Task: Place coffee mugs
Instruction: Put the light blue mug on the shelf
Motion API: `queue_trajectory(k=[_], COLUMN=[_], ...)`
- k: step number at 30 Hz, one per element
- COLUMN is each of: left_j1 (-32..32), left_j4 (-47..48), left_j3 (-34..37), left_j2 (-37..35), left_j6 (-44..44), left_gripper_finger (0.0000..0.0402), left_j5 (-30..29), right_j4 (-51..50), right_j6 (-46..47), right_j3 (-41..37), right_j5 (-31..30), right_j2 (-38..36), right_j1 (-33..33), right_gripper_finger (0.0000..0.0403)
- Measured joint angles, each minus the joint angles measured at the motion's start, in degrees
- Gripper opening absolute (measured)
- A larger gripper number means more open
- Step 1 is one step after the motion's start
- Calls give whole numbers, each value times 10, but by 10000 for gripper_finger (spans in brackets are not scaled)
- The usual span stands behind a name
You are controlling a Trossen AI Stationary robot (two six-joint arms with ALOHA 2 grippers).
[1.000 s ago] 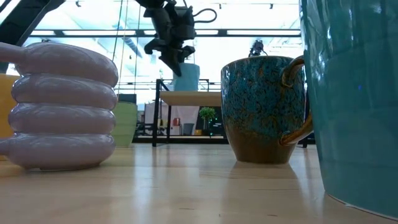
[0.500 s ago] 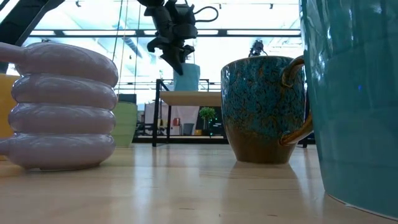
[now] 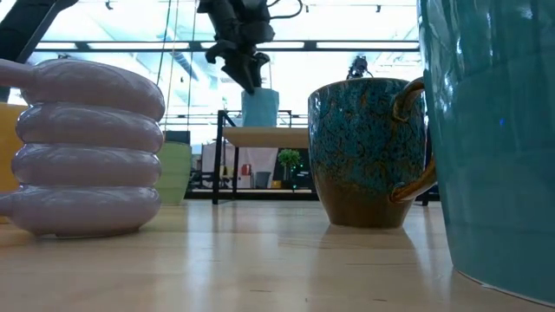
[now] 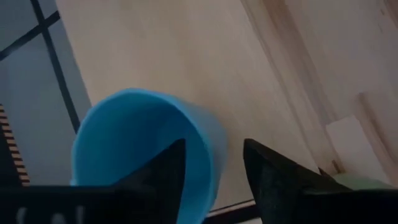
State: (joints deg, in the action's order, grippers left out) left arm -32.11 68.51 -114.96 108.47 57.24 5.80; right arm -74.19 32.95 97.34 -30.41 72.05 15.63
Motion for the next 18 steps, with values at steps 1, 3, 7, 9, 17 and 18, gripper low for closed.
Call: queue_trajectory(k=[1, 3, 7, 9, 17, 18], left_j1=[1, 5, 16, 18, 50, 58], left_j4=[0, -7, -33, -45, -11, -13], left_j3=[0, 0, 0, 0, 0, 0], left_j2=[-5, -15, -39, -52, -55, -51], left_j6=[-3, -11, -40, -91, -223, -219], left_gripper_finger=[171, 172, 172, 172, 171, 171], left_j5=[0, -2, -21, -22, -56, -73], right_j4=[0, 0, 6, 29, 67, 67], right_j6=[-1, -4, -28, -51, -121, -121], right_j3=[0, 0, 0, 0, 0, 0], right_j5=[0, 0, -1, -13, -5, -4], right_j2=[0, 0, 0, 0, 0, 0], right_j1=[0, 0, 0, 0, -13, -16], right_gripper_finger=[246, 246, 246, 246, 246, 246])
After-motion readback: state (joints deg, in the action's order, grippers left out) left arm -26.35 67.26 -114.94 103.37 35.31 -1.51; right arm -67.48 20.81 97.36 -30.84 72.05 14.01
